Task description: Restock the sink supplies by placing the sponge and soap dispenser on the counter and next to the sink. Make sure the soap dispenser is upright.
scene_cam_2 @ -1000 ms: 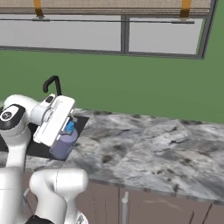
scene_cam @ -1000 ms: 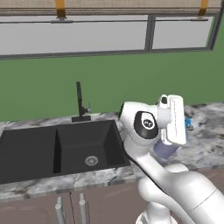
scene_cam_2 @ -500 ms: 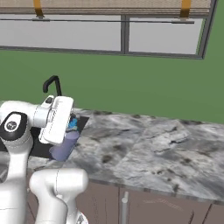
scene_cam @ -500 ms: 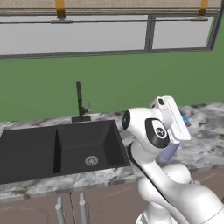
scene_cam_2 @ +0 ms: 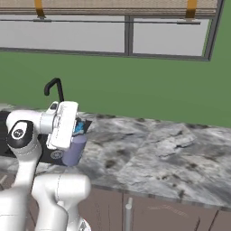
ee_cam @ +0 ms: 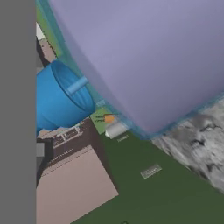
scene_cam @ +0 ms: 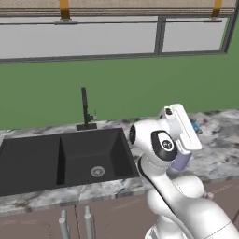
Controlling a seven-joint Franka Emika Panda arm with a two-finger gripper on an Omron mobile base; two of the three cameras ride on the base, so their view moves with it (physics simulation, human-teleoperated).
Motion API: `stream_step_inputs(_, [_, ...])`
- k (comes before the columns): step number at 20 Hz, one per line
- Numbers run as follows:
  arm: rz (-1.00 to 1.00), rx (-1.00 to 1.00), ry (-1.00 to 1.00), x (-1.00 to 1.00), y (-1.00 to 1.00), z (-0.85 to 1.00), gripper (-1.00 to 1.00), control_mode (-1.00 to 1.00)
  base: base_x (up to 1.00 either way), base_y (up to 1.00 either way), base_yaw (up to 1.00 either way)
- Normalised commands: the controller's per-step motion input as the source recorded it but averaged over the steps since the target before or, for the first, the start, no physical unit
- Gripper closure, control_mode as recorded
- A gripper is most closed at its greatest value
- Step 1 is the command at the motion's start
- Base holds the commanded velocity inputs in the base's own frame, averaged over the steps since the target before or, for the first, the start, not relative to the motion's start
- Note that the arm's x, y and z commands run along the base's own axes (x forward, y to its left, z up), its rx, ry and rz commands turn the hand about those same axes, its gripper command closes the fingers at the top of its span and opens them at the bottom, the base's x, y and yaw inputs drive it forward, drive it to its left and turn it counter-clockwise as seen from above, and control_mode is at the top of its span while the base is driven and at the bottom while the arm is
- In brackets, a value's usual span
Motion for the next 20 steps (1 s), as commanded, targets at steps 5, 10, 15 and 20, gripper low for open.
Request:
stream_step_inputs(5, [-0.21,-0.06,0.0,0.28,0.0,0.0,1.0,-1.0,0.0,0.0,0.0])
stream_step_inputs(10, [-0.29,-0.03,0.0,0.43,0.05,0.0,1.0,-1.0,0.0,0.0,0.0])
stream_step_inputs(15, [-0.34,-0.06,0.0,0.39,0.1,-0.02,1.0,-1.0,0.0,0.0,0.0])
stream_step_inputs(20, [-0.28,-0.11,0.0,0.33,0.32,0.0,1.0,-1.0,0.0,0.0,0.0])
